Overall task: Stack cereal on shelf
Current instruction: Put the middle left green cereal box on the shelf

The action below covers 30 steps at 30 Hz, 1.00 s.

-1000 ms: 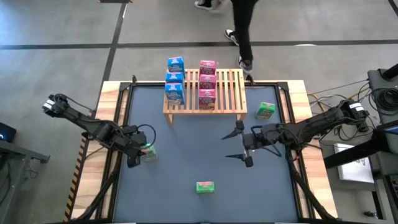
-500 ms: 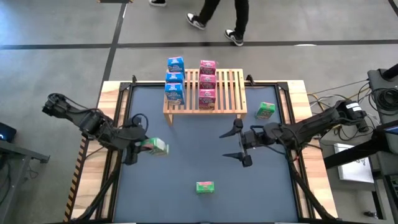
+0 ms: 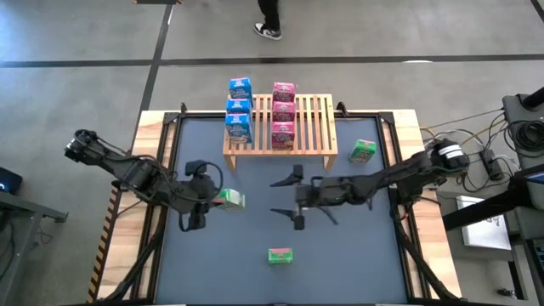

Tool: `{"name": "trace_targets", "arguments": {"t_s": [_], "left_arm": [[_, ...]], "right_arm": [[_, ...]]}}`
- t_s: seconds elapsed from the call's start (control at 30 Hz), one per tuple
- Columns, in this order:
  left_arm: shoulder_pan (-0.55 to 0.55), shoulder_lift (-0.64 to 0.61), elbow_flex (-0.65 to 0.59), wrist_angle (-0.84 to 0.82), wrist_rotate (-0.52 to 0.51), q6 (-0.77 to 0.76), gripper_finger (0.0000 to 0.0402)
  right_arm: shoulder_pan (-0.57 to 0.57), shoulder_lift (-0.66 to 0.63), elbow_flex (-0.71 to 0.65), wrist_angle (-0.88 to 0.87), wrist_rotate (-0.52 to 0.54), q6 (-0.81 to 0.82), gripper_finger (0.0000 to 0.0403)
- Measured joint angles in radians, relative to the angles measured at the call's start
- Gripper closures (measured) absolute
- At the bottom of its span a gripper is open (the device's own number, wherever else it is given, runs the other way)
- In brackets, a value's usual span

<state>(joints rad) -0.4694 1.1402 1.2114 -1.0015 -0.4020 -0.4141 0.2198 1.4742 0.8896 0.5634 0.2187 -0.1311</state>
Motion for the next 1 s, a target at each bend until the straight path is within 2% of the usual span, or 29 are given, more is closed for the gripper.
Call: {"name": "trace_targets", "arguments": {"t_s": [0.13, 0.37, 0.7, 1.0], "left_arm": [[0.0, 0.062, 0.07, 0.0, -0.038, 0.007, 0.0258], [0.0, 0.131, 0.115, 0.002, -0.049, 0.047, 0.0258], [0.0, 0.14, 0.099, 0.034, -0.052, 0.053, 0.0258], [0.0, 0.139, 0.098, 0.078, -0.052, 0.093, 0.0258]], "right_arm": [[0.0, 0.082, 0.115, -0.085, 0.0, 0.026, 0.0074], [-0.002, 0.173, 0.22, -0.1, 0.018, 0.054, 0.0074], [-0.004, 0.24, 0.277, -0.098, 0.01, 0.068, 0.0074], [-0.009, 0.24, 0.276, -0.099, 0.01, 0.069, 0.0081]]}}
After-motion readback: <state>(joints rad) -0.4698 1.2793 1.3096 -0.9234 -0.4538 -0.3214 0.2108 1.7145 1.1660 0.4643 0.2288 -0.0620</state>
